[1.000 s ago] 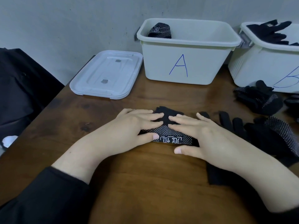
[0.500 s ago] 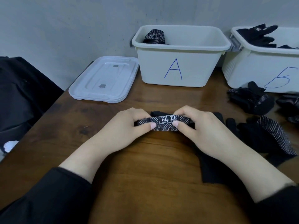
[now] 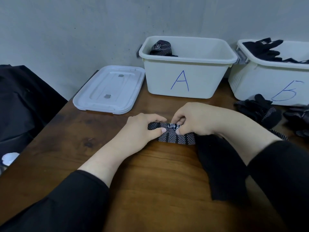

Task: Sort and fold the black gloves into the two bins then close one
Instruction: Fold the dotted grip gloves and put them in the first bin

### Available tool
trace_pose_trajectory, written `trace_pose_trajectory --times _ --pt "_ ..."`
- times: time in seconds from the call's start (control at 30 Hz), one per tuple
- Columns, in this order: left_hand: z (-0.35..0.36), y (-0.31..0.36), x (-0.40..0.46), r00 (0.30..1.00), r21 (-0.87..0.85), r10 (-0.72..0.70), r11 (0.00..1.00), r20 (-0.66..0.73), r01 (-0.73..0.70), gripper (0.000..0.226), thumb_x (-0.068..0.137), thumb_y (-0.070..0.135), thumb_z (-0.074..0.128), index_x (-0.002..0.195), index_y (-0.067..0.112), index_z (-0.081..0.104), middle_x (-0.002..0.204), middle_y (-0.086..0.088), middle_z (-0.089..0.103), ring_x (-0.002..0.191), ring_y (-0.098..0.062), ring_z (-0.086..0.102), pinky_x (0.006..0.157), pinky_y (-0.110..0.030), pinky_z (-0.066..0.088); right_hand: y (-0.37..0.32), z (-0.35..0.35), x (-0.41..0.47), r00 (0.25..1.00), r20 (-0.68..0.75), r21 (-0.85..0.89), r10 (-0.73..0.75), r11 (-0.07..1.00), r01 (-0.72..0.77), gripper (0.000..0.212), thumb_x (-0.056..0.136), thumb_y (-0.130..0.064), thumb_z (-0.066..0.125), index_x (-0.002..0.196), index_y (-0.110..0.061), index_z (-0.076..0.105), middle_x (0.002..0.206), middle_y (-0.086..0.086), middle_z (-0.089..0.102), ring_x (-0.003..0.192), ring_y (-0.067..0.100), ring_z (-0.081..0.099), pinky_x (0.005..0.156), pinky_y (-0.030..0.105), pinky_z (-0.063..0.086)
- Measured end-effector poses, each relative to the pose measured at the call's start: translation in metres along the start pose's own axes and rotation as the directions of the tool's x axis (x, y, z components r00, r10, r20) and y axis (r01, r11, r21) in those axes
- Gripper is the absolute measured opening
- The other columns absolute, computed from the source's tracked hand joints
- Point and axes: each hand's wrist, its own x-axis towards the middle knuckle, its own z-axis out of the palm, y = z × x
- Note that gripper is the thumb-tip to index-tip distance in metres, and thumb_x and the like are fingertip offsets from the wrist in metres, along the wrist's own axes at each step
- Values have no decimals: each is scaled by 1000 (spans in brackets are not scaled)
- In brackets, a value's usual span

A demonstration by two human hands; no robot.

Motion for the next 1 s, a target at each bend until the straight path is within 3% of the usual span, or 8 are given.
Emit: trace_pose_trajectory --times 0.1,0.27,0.43,0.6,0.77,0.83,0.93,1.0 --pt "-1 3 0 999 2 26 1000 19 -26 28 93 40 69 121 42 67 103 25 62 112 -5 50 111 -40 33 -11 -6 8 995 100 -98 -3 995 13 25 84 -22 71 108 -28 69 94 -3 69 80 17 66 69 31 55" --pt "-1 1 -1 998 -49 68 996 -2 -68 22 91 37 71 111 44 69 106 23 67 111 0 53 109 -39 36 -16 -7 13 988 155 -61 -6 998 16 20 86 -21 69 105 -22 71 93 3 70 80 16 60 68 30 44" --pt "-3 5 -3 991 -219 106 968 -79 -121 28 93 35 70 121 36 70 113 20 67 110 8 58 96 -12 39 1 -1 6 999 44 213 19 977 -27 14 72 -23 70 86 -25 74 84 9 74 68 17 58 64 36 41" --pt "-5 9 0 964 -454 23 879 -266 -146 40 99 38 58 138 32 58 131 18 63 123 7 55 105 -19 43 13 -14 -15 995 -85 455 45 890 -1 21 68 -25 74 88 -20 77 85 10 76 74 17 64 74 34 45" --pt "-15 9 18 845 -162 96 964 -527 -210 27 103 27 56 129 27 65 132 17 60 127 2 49 111 -22 37 26 -62 -34 976 -187 606 107 795 29 23 74 -16 74 93 -3 73 94 25 72 83 28 59 78 39 38" --pt "-20 12 35 798 -30 190 967 -571 -252 29 102 28 54 129 23 65 136 11 59 130 -6 47 113 -28 33 34 -90 -40 964 -222 663 144 748 41 19 84 -6 71 99 3 67 99 32 67 91 29 56 79 40 38" --pt "-28 21 63 705 165 356 931 -614 -327 35 99 30 51 125 15 69 134 0 61 126 -17 50 109 -31 32 45 -138 -41 925 -320 690 204 719 80 21 85 -4 69 106 -2 65 100 22 66 94 28 59 90 40 45" --pt "-32 26 85 664 267 447 894 -599 -361 35 99 27 51 124 12 69 133 -3 63 125 -22 54 109 -34 33 49 -166 -35 895 -366 684 256 726 71 15 90 -1 64 105 -2 63 97 23 66 84 30 63 79 35 52"
